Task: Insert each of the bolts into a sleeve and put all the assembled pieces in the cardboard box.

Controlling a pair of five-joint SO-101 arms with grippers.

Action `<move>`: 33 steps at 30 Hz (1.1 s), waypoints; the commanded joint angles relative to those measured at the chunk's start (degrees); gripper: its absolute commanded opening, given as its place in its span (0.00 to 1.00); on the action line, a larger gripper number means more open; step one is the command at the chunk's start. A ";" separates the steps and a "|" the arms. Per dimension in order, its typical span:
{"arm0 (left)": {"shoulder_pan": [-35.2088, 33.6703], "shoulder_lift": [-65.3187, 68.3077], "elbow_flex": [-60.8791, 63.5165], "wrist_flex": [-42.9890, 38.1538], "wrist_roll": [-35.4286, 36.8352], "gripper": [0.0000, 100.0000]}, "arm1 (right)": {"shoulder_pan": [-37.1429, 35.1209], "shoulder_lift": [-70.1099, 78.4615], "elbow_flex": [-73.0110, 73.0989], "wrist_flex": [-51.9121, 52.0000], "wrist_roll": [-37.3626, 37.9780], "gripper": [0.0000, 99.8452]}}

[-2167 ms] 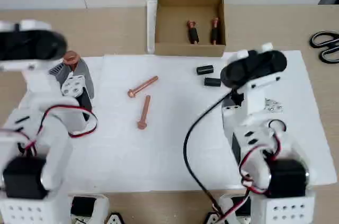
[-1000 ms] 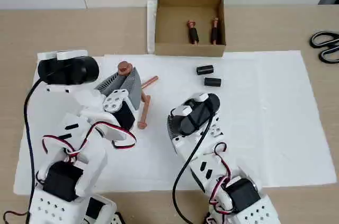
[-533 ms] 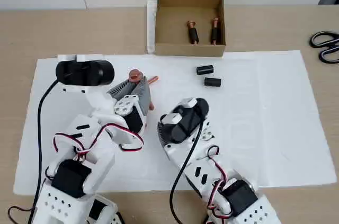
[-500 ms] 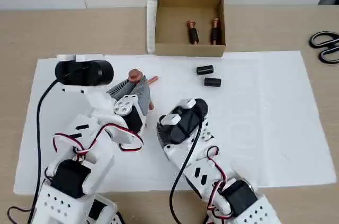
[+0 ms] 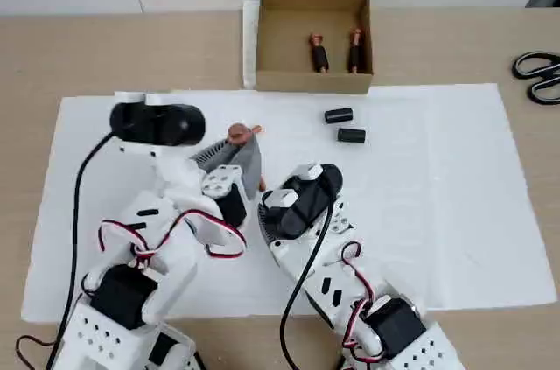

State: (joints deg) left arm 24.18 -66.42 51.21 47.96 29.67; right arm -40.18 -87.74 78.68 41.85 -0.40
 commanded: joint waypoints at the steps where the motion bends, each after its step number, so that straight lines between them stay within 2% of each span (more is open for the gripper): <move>1: 0.70 -0.35 -0.31 0.70 0.35 0.01 | -0.40 -1.01 -0.35 -1.45 -0.53 0.00; 14: 3.16 -0.09 0.92 0.44 0.35 0.01 | -0.40 -1.01 -0.26 -1.45 -0.53 0.00; 33: 2.73 -0.35 4.53 -2.90 0.09 0.01 | -0.48 -1.01 -0.26 -1.45 -0.53 0.00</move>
State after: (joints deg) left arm 27.25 -66.51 56.04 46.73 29.67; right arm -40.35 -87.82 78.68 41.67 -0.40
